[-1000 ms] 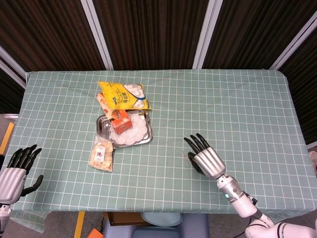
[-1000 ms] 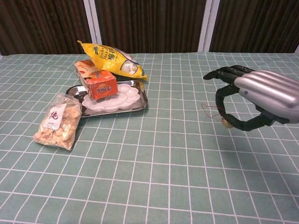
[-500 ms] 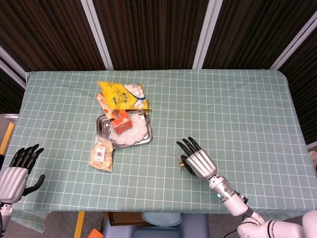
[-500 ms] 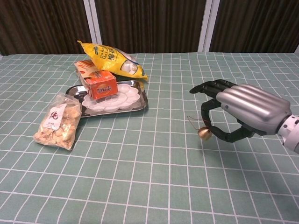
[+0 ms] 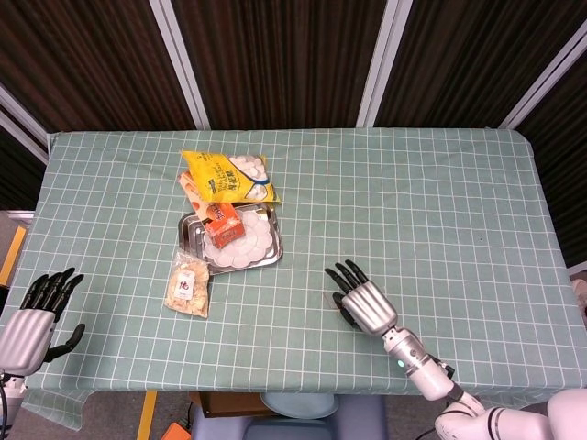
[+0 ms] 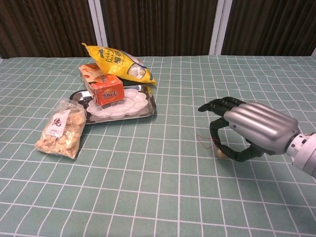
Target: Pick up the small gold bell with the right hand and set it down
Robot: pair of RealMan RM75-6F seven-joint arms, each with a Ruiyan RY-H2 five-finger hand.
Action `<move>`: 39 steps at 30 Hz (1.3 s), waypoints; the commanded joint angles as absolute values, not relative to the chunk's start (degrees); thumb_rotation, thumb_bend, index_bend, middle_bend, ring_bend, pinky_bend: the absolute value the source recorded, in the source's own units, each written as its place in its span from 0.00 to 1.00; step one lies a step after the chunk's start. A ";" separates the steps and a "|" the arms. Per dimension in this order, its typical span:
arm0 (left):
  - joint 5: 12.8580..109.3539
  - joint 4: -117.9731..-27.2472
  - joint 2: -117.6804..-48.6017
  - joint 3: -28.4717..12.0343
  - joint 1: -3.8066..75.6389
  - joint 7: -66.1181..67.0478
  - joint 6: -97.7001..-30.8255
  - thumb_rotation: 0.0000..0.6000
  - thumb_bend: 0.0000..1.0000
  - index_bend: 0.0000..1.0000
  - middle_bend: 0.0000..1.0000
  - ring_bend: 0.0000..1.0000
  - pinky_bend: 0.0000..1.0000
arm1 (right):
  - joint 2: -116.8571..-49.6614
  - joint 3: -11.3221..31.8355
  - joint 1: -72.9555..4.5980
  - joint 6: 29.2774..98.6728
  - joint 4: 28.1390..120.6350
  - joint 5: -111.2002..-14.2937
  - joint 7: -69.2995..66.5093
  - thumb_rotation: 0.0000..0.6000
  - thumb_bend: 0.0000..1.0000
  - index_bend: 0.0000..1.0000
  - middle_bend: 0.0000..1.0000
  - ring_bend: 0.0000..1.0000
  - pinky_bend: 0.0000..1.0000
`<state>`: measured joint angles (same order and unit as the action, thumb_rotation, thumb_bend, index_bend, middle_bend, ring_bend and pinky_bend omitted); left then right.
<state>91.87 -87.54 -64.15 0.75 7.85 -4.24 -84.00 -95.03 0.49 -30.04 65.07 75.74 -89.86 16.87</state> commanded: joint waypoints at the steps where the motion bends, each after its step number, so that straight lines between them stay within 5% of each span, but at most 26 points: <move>1: 91.89 -87.64 -64.10 0.81 7.87 -4.15 -83.92 1.00 0.40 0.00 0.00 0.00 0.05 | -95.27 0.40 -29.95 65.13 75.47 -89.88 16.84 1.00 0.55 0.86 0.19 0.00 0.00; 14: 91.84 -87.99 -64.06 0.81 7.65 -3.74 -84.28 1.00 0.40 0.00 0.00 0.00 0.05 | -95.41 -0.46 -29.60 64.51 74.94 -89.92 16.97 1.00 0.55 0.74 0.19 0.00 0.00; 26: 91.97 -87.99 -64.03 0.83 7.54 -3.91 -84.56 1.00 0.40 0.00 0.00 0.00 0.05 | -90.44 -0.80 -28.98 63.43 81.14 -88.41 17.95 1.00 0.55 0.30 0.12 0.00 0.00; 35: 92.37 -87.48 -64.21 0.52 6.91 -3.84 -86.43 1.00 0.40 0.00 0.00 0.00 0.05 | -74.76 -2.99 -20.06 78.01 95.45 -90.53 16.45 1.00 0.55 0.03 0.00 0.00 0.00; 39: 92.42 -87.21 -64.53 0.41 6.78 -3.17 -86.79 1.00 0.40 0.00 0.00 0.00 0.04 | -71.31 -3.88 -17.63 81.52 97.42 -91.32 14.97 1.00 0.53 0.00 0.00 0.00 0.00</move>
<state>92.40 -87.29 -64.44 0.45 6.82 -3.36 -86.69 -73.96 -2.86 -19.99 78.75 95.50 -90.45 16.22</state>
